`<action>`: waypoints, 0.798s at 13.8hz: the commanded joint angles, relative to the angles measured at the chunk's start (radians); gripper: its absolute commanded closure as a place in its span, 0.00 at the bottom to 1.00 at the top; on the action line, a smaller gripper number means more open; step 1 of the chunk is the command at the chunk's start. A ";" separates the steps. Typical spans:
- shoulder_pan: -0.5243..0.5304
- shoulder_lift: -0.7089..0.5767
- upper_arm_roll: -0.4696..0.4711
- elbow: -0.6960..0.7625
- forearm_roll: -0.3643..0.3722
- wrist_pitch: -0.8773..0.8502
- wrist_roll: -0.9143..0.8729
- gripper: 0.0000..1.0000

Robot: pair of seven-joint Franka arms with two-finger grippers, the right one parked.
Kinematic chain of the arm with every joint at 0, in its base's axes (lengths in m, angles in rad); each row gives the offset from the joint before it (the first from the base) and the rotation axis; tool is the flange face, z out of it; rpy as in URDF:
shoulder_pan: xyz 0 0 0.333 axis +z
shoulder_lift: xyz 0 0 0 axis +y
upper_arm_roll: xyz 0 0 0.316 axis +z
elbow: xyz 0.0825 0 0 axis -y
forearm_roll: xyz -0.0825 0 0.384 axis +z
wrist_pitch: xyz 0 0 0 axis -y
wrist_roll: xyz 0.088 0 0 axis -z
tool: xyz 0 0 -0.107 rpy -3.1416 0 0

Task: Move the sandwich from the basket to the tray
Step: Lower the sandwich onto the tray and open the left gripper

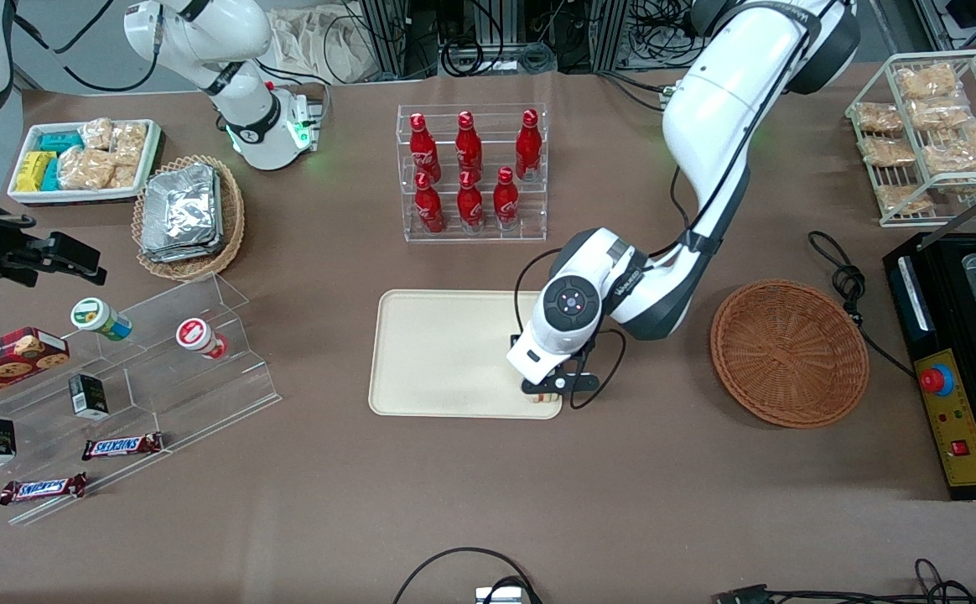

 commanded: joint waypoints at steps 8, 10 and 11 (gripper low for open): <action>0.095 -0.561 0.007 -0.503 -0.006 -0.049 0.166 0.00; 0.150 -0.611 0.010 -0.494 -0.022 -0.142 0.252 0.00; 0.187 -0.620 0.010 -0.457 -0.037 -0.189 0.282 0.00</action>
